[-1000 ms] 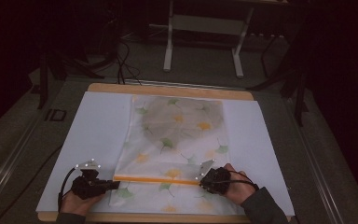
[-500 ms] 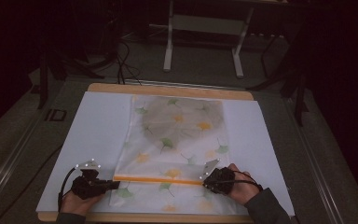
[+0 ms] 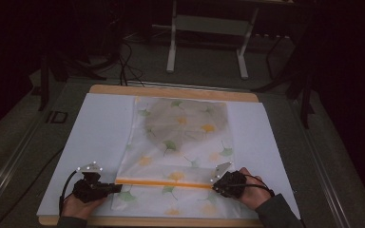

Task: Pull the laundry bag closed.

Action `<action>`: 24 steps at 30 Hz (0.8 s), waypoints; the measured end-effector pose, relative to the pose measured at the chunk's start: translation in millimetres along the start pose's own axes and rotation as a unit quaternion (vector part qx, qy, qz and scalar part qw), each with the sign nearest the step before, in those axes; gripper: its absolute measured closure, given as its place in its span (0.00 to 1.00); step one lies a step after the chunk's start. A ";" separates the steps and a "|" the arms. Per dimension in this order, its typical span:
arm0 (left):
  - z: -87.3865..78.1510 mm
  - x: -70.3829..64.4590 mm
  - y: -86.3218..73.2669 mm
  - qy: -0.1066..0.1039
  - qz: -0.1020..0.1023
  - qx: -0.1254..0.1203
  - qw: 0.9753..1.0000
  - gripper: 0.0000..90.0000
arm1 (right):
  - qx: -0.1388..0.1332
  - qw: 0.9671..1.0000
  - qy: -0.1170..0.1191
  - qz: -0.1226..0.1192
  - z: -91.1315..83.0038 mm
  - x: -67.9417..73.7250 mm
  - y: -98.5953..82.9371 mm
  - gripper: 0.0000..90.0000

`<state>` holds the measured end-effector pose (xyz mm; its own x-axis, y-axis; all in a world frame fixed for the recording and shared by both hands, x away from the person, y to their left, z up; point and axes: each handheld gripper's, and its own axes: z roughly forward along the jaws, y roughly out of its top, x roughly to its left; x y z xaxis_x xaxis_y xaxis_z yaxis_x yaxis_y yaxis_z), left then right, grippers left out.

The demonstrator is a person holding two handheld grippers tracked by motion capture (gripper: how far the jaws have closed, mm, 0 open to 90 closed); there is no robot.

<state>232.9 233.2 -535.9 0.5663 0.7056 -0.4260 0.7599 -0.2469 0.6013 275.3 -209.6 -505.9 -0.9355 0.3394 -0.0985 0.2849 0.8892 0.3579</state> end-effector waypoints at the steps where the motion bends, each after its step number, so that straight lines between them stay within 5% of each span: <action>1: 0.0 0.0 0.0 0.000 0.000 0.000 1.000 0.97 | 0.000 1.000 0.000 0.000 0.0 0.0 0.0 0.94; 24: -0.2 0.3 -0.2 0.001 -0.001 -0.002 1.000 0.97 | 0.002 1.000 -0.009 0.025 -9.1 -7.6 -23.5 0.94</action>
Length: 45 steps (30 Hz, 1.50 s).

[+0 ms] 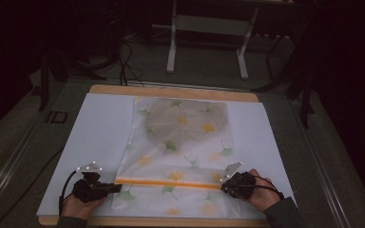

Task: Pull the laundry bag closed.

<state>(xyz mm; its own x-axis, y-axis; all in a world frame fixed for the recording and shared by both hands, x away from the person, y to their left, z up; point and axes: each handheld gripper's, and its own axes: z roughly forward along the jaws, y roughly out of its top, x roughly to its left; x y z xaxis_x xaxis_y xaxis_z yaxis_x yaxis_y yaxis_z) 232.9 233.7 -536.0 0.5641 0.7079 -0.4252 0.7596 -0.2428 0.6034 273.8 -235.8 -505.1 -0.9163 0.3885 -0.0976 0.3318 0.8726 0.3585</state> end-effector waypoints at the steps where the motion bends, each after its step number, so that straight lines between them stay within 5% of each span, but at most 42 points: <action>1: 0.0 0.0 0.0 0.000 0.000 0.000 1.000 0.97 | 0.000 1.000 0.000 0.000 0.0 0.0 0.0 0.94; 32: 2.9 -0.7 -1.4 -0.004 0.005 0.015 1.000 0.96 | -0.006 0.999 0.005 0.033 -14.9 -8.3 -29.7 0.94; 42: -7.9 1.8 -4.8 0.001 0.002 -0.001 1.000 0.85 | -0.002 0.999 0.002 0.034 -16.6 -7.7 -30.1 0.93; 45: -12.2 2.4 -5.0 0.013 0.005 -0.008 1.000 0.79 | -0.011 0.999 0.008 0.045 -16.3 -9.3 -31.7 0.85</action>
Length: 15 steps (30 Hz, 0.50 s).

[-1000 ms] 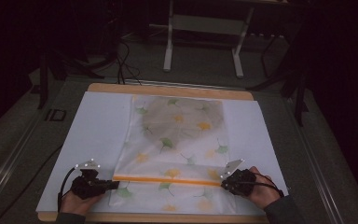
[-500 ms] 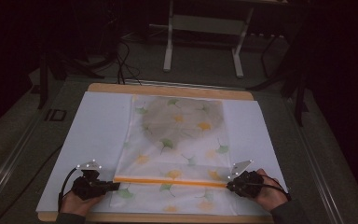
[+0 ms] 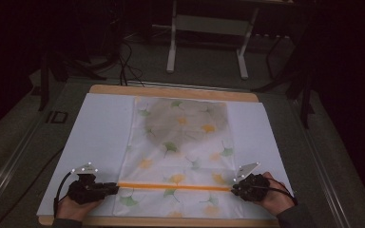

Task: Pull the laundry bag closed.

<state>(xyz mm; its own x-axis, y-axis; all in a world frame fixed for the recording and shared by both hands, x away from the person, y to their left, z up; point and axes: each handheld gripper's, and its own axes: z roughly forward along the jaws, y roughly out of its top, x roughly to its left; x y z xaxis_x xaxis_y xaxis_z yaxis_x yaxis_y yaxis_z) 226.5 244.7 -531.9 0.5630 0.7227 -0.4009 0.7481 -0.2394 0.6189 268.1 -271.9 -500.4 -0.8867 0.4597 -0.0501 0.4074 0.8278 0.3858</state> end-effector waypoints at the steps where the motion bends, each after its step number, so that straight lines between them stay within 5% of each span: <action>1: -3.3 0.6 0.0 0.009 -0.002 -0.009 1.000 0.78 | -0.007 1.000 0.005 0.004 -0.2 0.3 0.1 0.81; 10: -13.2 2.4 -0.4 0.057 0.001 -0.039 0.998 0.71 | -0.049 0.998 -0.004 0.033 -2.8 -3.7 1.9 0.68; 15: -13.5 3.1 0.7 0.094 0.011 -0.049 0.994 0.69 | -0.080 0.993 -0.029 0.082 -4.0 -10.5 -1.9 0.60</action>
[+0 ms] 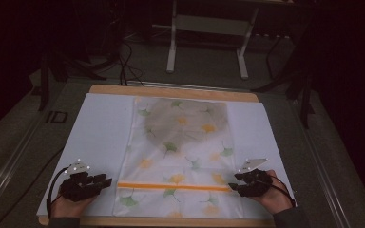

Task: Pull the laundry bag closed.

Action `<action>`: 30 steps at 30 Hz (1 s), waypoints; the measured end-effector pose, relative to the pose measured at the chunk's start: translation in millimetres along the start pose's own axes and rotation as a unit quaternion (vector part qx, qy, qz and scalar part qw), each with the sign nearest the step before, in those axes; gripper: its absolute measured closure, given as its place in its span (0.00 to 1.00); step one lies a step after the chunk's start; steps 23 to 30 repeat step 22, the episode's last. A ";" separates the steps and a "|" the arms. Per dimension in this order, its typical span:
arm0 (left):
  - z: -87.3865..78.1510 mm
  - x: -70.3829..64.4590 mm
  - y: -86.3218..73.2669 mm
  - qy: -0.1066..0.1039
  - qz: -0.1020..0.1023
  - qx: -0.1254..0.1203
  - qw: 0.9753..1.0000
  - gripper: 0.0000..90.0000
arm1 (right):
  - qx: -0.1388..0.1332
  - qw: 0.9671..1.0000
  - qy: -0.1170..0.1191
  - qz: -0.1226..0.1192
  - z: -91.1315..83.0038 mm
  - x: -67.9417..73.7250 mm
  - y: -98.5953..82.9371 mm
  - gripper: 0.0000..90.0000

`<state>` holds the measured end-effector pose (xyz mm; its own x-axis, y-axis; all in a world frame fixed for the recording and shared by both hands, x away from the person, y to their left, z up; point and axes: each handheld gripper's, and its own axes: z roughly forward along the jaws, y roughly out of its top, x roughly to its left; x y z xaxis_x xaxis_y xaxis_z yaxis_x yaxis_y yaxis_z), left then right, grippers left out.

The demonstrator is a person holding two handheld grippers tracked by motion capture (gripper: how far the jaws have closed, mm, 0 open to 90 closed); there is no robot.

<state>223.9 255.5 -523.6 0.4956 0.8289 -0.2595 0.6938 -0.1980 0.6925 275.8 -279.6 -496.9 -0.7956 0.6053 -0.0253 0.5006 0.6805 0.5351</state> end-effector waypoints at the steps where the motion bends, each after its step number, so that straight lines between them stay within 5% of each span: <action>1: 0.0 0.0 0.0 0.000 0.000 0.000 1.000 0.69 | 0.000 1.000 0.000 0.000 0.0 0.0 0.0 0.60; 4: 1.3 1.7 0.4 0.023 -0.007 -0.009 1.000 0.67 | -0.024 0.999 -0.013 0.033 -0.4 -4.5 -3.3 0.57; 12: 8.7 7.6 2.8 0.048 -0.015 -0.006 0.999 0.65 | -0.078 0.989 -0.049 0.116 4.0 -13.9 -19.5 0.54; 17: 7.3 11.8 3.4 0.080 -0.029 -0.029 0.996 0.62 | -0.083 0.985 -0.083 0.123 8.9 -14.0 -28.4 0.52; 22: 4.1 18.5 2.2 0.133 -0.049 -0.057 0.988 0.57 | -0.101 0.980 -0.096 0.144 11.9 -17.2 -35.0 0.52; 30: 4.1 18.5 2.2 0.133 -0.049 -0.057 0.988 0.57 | -0.101 0.980 -0.096 0.144 11.9 -17.2 -35.0 0.52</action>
